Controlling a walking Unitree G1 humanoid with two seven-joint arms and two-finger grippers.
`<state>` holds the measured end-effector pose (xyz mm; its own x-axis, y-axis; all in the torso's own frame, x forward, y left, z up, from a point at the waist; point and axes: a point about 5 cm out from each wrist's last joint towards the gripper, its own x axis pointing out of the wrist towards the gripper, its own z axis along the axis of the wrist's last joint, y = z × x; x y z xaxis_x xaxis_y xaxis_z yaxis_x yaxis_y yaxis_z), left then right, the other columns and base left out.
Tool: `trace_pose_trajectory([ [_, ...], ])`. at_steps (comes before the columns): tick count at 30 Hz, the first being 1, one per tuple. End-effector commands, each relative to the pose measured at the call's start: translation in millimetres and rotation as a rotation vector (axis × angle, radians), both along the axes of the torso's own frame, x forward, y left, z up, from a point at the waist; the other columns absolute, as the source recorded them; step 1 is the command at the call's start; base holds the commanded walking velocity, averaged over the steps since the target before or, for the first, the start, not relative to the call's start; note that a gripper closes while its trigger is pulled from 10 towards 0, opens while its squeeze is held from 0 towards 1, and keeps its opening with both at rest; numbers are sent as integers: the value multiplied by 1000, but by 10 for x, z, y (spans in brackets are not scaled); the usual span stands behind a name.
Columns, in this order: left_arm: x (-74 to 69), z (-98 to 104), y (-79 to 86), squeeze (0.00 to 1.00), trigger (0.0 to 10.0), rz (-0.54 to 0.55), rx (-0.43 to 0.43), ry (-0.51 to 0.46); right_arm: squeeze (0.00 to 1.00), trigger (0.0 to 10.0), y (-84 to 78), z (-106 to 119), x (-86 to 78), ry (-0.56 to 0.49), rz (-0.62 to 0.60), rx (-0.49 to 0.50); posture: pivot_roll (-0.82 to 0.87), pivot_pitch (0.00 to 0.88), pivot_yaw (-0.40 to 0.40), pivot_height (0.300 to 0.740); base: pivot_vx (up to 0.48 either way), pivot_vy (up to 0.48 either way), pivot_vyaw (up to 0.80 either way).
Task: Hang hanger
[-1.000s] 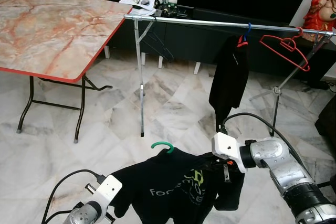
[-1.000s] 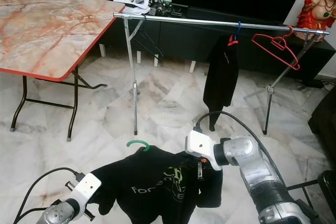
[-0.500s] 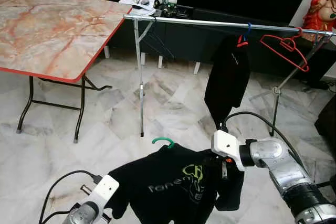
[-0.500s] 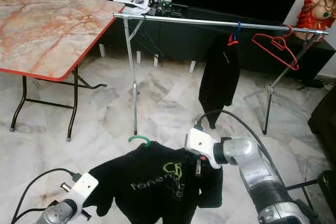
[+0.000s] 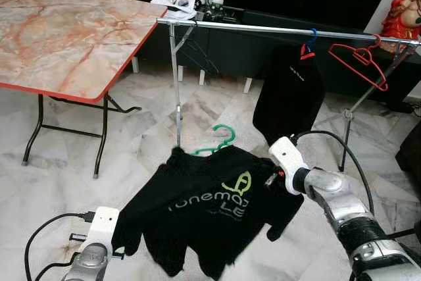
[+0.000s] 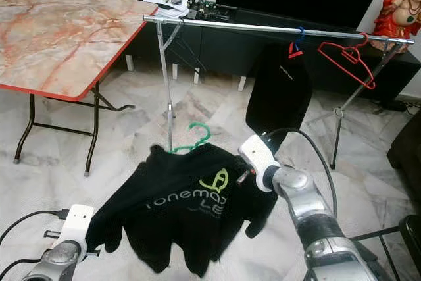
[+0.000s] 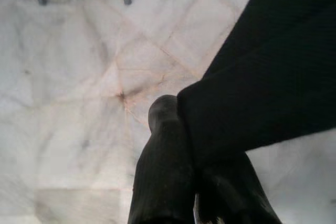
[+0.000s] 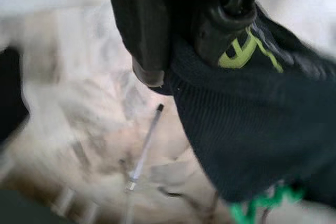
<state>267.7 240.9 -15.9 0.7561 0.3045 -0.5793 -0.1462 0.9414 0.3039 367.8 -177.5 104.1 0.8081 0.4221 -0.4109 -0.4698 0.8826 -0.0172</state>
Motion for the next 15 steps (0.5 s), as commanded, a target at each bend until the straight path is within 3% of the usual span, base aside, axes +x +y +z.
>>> trace_pose_trajectory([
  [1, -463, -248, 343, 0, 0, 228, 23, 196, 0, 10000, -607, 405, 138, -114, -449, 192, 48, 89, -132, 740, 0, 0, 0],
  [6, -415, -263, 232, 0, 0, 161, -9, 202, 0, 10000, -616, 346, 125, -80, -518, 255, 47, 92, -133, 740, 0, 0, 0],
  [10, -353, -262, 127, 0, 0, 71, -27, 217, 0, 10000, -584, 307, 123, -52, -581, 399, 48, 95, -133, 740, 0, 0, 0],
  [11, -323, -258, 80, 0, 0, 32, -38, 221, 0, 10000, -531, 304, 131, -34, -560, 458, 52, 96, -133, 740, 0, 0, 0],
  [14, -303, -257, 39, 0, 0, -14, -42, 226, 0, 10000, -467, 302, 137, -24, -510, 477, 52, 96, -133, 740, 0, 0, 0],
  [15, -230, -225, -54, 0, 0, -146, -28, 200, 0, 10000, -273, 283, 125, 4, -309, 442, 48, 96, -132, 740, 0, 0, 0],
])
